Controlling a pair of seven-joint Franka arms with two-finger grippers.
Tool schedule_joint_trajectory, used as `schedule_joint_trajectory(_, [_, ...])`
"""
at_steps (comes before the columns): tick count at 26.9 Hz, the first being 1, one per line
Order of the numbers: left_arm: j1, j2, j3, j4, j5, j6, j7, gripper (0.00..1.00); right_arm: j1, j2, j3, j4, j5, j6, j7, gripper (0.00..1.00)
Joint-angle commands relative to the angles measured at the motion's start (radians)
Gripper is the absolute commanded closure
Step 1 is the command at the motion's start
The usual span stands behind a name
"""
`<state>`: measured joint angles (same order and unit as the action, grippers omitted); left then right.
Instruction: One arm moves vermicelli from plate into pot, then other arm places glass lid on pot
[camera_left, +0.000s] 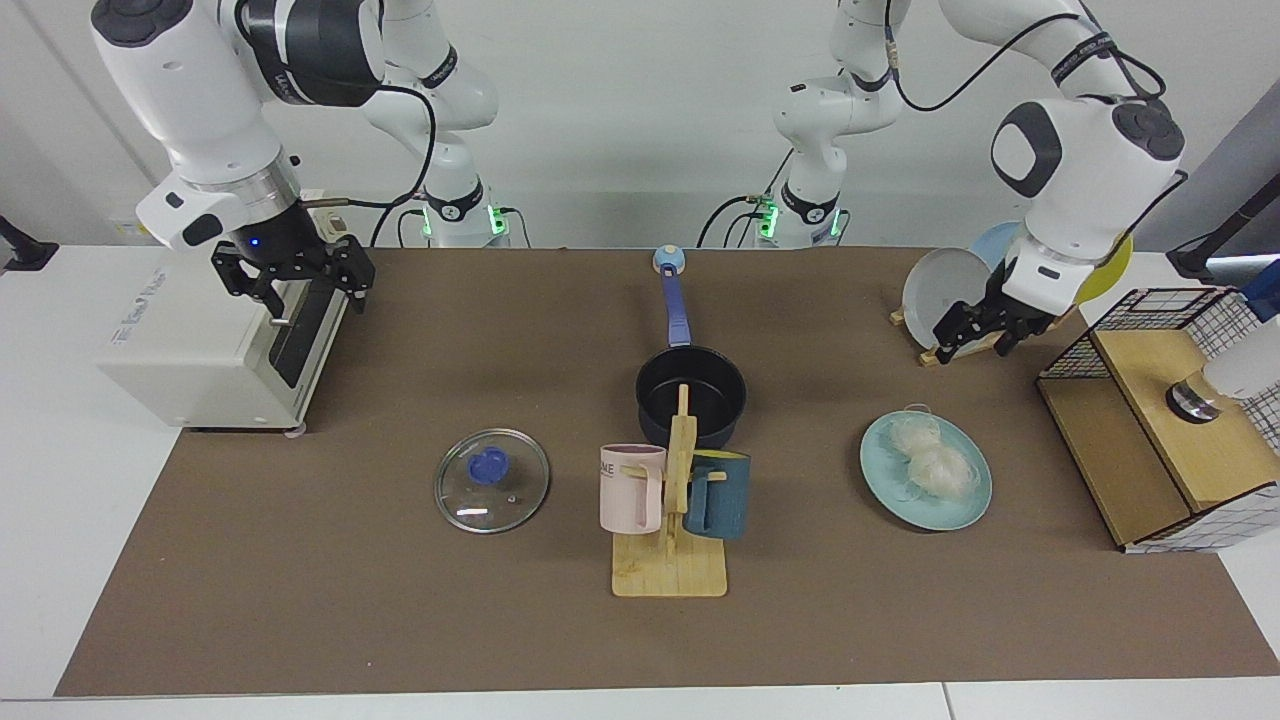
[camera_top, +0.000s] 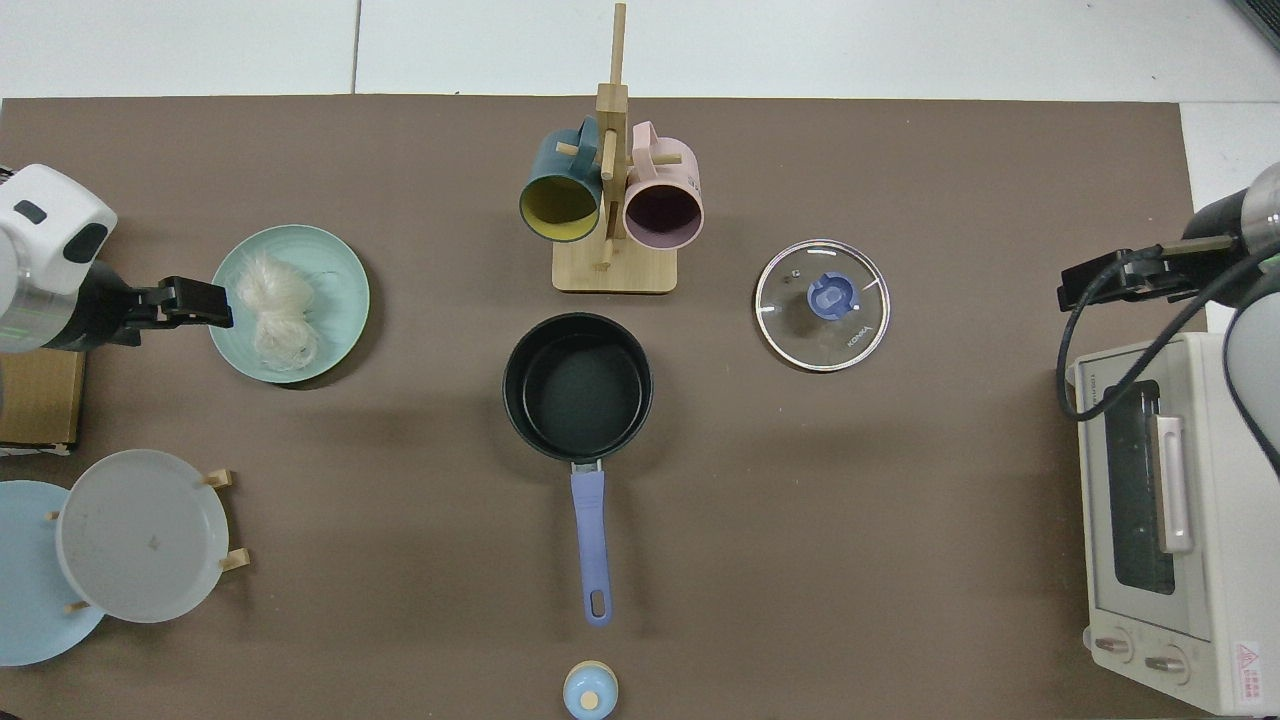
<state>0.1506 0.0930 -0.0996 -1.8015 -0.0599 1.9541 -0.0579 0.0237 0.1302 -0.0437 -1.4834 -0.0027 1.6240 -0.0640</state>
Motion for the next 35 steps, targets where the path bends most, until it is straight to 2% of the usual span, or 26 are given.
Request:
schedule_joint_trajectory(1, [0.007, 0.089, 0.000, 0.025, -0.005, 0.075, -0.037, 0.00, 0.027, 0.071, 0.005, 0.061, 0.013, -0.015, 0.055, 0.00])
schedule_joint_trajectory(4, [0.007, 0.149, -0.002, 0.069, 0.023, 0.126, -0.072, 0.00, 0.034, 0.112, 0.005, 0.089, 0.018, -0.003, 0.093, 0.00])
schedule_joint_trajectory(9, [0.003, 0.241, -0.002, 0.114, 0.046, 0.140, -0.092, 0.00, 0.048, 0.160, 0.015, 0.094, 0.018, 0.057, 0.104, 0.00])
schedule_joint_trajectory(15, [-0.002, 0.330, -0.008, 0.125, 0.092, 0.253, -0.246, 0.00, 0.050, 0.223, 0.033, 0.084, 0.021, 0.131, 0.148, 0.00])
schedule_joint_trajectory(18, [-0.002, 0.341, -0.008, 0.125, 0.098, 0.253, -0.269, 0.00, 0.061, 0.252, 0.058, 0.083, 0.012, 0.163, 0.173, 0.00])
schedule_joint_trajectory(21, [-0.005, 0.356, -0.012, 0.117, 0.095, 0.256, -0.281, 0.00, 0.061, 0.288, 0.059, 0.087, 0.015, 0.207, 0.190, 0.00])
schedule_joint_trajectory(24, [-0.008, 0.367, -0.015, 0.111, 0.097, 0.258, -0.371, 0.00, 0.062, 0.327, 0.061, 0.087, 0.015, 0.255, 0.191, 0.00])
schedule_joint_trajectory(34, [-0.008, 0.372, -0.018, 0.059, 0.095, 0.308, -0.349, 0.00, 0.088, 0.433, 0.076, 0.092, 0.006, 0.396, 0.251, 0.00])
schedule_joint_trajectory(35, [-0.008, 0.373, -0.018, 0.059, 0.095, 0.309, -0.346, 0.05, 0.096, 0.445, 0.076, 0.095, 0.006, 0.405, 0.257, 0.00])
